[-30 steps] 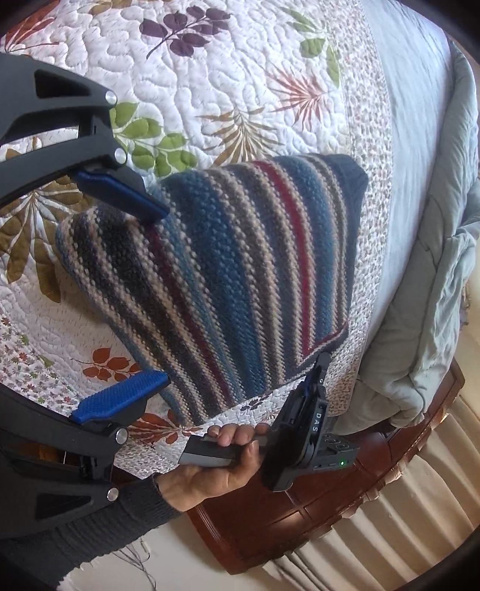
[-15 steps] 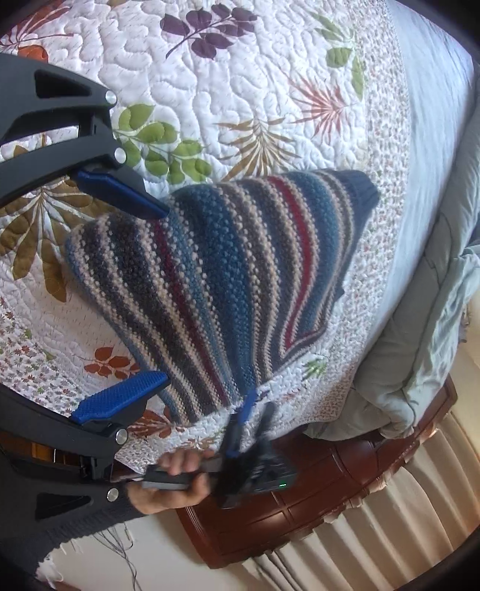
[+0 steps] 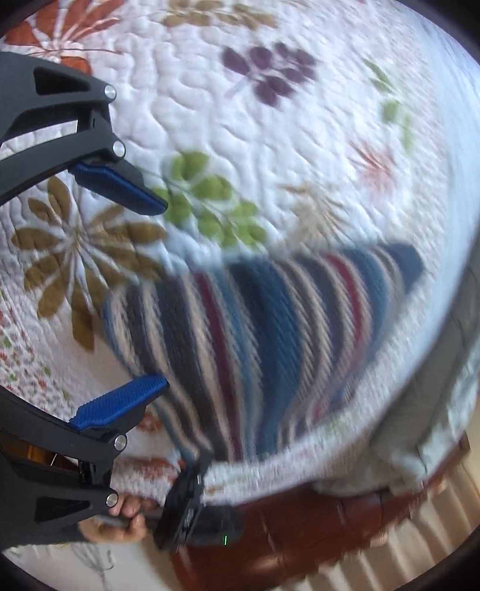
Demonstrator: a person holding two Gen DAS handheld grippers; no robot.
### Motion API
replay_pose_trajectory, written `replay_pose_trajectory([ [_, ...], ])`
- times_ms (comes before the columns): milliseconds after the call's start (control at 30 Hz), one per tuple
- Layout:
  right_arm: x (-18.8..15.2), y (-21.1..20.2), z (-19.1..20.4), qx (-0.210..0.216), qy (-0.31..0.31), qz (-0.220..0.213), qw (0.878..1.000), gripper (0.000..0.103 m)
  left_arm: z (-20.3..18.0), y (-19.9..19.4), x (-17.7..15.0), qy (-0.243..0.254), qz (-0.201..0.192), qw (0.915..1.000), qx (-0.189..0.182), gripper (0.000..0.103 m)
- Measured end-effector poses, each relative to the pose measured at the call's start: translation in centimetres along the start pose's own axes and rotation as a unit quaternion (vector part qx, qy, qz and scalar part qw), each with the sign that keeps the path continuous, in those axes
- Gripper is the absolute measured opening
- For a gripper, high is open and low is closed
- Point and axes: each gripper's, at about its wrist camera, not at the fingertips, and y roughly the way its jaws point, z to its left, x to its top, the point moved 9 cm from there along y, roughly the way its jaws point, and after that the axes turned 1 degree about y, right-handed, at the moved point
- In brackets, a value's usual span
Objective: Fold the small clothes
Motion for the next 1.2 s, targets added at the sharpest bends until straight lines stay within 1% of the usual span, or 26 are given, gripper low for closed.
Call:
replay_pose_trajectory([
  [33, -0.1, -0.4, 0.6, -0.001, -0.008, -0.003, 1.000, 0.020, 0.2, 0.4, -0.4, -0.012, 0.007, 0.9998, -0.013, 0.089],
  [67, -0.2, -0.9, 1.5, -0.001, -0.022, -0.008, 1.000, 0.021, 0.3, 0.4, -0.6, -0.014, 0.007, 0.9997, -0.019, 0.089],
  [133, -0.4, -2.4, 3.4, -0.019, -0.064, -0.033, 0.997, 0.022, 0.4, -0.2, -0.7, -0.013, -0.003, 0.9995, -0.029, 0.089],
  [167, -0.4, -3.2, 4.5, -0.036, -0.087, -0.053, 0.994, 0.023, 0.5, -0.5, -0.7, -0.013, -0.008, 0.9993, -0.033, 0.089],
  [200, -0.3, -3.6, 5.1, -0.043, -0.099, -0.065, 0.992, 0.025, 0.7, -0.8, -0.8, -0.017, -0.012, 0.9991, -0.037, 0.089],
  [267, -0.4, -4.0, 6.9, -0.046, -0.134, -0.085, 0.986, 0.026, 1.0, -1.4, -0.7, -0.026, -0.018, 0.9980, -0.055, 0.089],
  [300, -0.5, -3.7, 7.4, -0.040, -0.143, -0.082, 0.986, 0.030, 0.9, -2.1, -0.3, -0.029, -0.027, 0.9965, -0.074, 0.089],
  [333, -0.5, -3.1, 7.6, -0.038, -0.148, -0.071, 0.986, 0.034, 1.1, -2.5, 0.0, -0.029, -0.034, 0.9954, -0.085, 0.089],
  [367, -0.4, -2.1, 7.2, -0.062, -0.151, -0.061, 0.985, 0.032, 1.1, -3.2, 0.8, -0.030, -0.046, 0.9938, -0.096, 0.089],
  [400, -0.3, -1.6, 5.9, -0.092, -0.149, -0.056, 0.983, 0.032, 1.1, -3.6, 1.3, -0.033, -0.054, 0.9928, -0.102, 0.089],
  [433, -0.1, -1.1, 5.3, -0.104, -0.138, -0.049, 0.984, 0.032, 1.2, -4.2, 2.3, -0.044, -0.063, 0.9898, -0.120, 0.090],
  [500, 0.5, -0.3, 3.8, -0.098, -0.096, -0.021, 0.990, 0.032, 1.4, -4.4, 3.7, -0.061, -0.063, 0.9851, -0.147, 0.090],
  [533, 1.0, -0.5, 3.5, -0.084, -0.088, -0.017, 0.992, 0.033, 1.6, -4.4, 4.6, -0.069, -0.061, 0.9835, -0.156, 0.091],
  [567, 1.6, -0.9, 3.8, -0.064, -0.084, -0.017, 0.994, 0.038, 1.9, -4.3, 5.3, -0.074, -0.058, 0.9825, -0.161, 0.091],
  [600, 2.7, -1.6, 4.2, -0.053, -0.083, -0.026, 0.995, 0.063, 2.2, -3.8, 6.3, -0.083, -0.048, 0.9804, -0.172, 0.091],
  [633, 4.0, -2.2, 4.1, -0.052, -0.076, -0.041, 0.995, 0.098, 2.2, -3.6, 6.9, -0.087, -0.040, 0.9785, -0.182, 0.091],
  [667, 4.9, -2.3, 3.9, -0.047, -0.066, -0.048, 0.996, 0.101, 2.3, -3.0, 7.6, -0.092, -0.029, 0.9757, -0.197, 0.092],
  [733, 7.2, -0.4, 2.6, -0.027, -0.020, -0.010, 0.999, 0.100, 2.4, -1.9, 8.9, -0.097, -0.015, 0.9749, -0.200, 0.093],
  [767, 8.2, 1.1, 1.2, -0.022, 0.016, 0.016, 0.999, 0.100, 2.1, -1.1, 9.0, -0.100, -0.011, 0.9751, -0.198, 0.093],
  [800, 8.8, 2.1, 0.3, -0.024, 0.038, 0.032, 0.998, 0.100, 2.2, -0.5, 9.3, -0.103, -0.007, 0.9750, -0.197, 0.093],
  [833, 9.3, 3.0, -0.6, -0.024, 0.052, 0.043, 0.997, 0.100, 2.4, -0.1, 9.5, -0.106, -0.002, 0.9745, -0.198, 0.093],
  [900, 10.3, 5.0, -1.9, -0.006, 0.069, 0.064, 0.995, 0.100, 2.5, 0.8, 9.8, -0.115, 0.006, 0.9714, -0.207, 0.093],
  [967, 10.8, 5.6, -2.0, 0.017, 0.072, 0.069, 0.995, 0.101, 2.1, 1.2, 9.7, -0.108, 0.012, 0.9695, -0.220, 0.094],
  [1000, 11.0, 5.8, -1.8, 0.027, 0.067, 0.067, 0.995, 0.101, 2.0, 1.4, 9.6, -0.103, 0.013, 0.9699, -0.220, 0.094],
  [1100, 11.1, 6.0, -1.4, 0.034, 0.048, 0.070, 0.996, 0.101, 1.8, 1.7, 9.8, -0.088, 0.011, 0.9726, -0.215, 0.094],
  [1200, 11.1, 6.6, -1.0, 0.060, 0.052, 0.078, 0.994, 0.101, 1.3, 2.7, 10.0, -0.086, 0.027, 0.9716, -0.218, 0.095],
])
